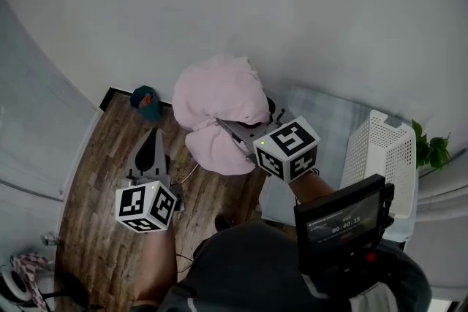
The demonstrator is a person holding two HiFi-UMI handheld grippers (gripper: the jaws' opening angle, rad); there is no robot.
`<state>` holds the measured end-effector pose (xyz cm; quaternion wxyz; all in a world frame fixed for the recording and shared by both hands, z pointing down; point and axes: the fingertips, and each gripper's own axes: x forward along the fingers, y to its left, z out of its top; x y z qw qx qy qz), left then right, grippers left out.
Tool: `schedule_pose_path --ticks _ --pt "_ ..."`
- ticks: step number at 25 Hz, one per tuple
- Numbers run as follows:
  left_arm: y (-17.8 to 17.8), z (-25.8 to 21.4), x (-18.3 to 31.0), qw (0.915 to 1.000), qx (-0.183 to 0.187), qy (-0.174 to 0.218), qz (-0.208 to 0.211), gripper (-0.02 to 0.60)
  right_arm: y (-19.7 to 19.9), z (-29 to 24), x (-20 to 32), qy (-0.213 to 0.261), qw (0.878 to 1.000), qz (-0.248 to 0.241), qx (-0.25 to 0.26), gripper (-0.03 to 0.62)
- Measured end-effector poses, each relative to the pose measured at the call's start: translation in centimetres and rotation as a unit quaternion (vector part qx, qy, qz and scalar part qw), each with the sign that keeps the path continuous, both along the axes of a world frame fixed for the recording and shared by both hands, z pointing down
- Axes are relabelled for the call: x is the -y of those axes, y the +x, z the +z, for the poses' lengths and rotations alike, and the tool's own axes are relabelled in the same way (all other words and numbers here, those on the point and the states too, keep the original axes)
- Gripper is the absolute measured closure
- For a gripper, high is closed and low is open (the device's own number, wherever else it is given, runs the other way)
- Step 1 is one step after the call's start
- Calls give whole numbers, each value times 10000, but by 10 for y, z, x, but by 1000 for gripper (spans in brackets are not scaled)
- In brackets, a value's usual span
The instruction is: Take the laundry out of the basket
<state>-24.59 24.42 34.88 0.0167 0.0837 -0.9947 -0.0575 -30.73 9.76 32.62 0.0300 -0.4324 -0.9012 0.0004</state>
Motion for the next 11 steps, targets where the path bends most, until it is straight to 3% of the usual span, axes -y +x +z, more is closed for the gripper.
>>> schedule_pose_path --ticks 11 --pt "2 -2 3 10000 91 -21 32 572 1 4 -2 24 10000 -5 -67 266"
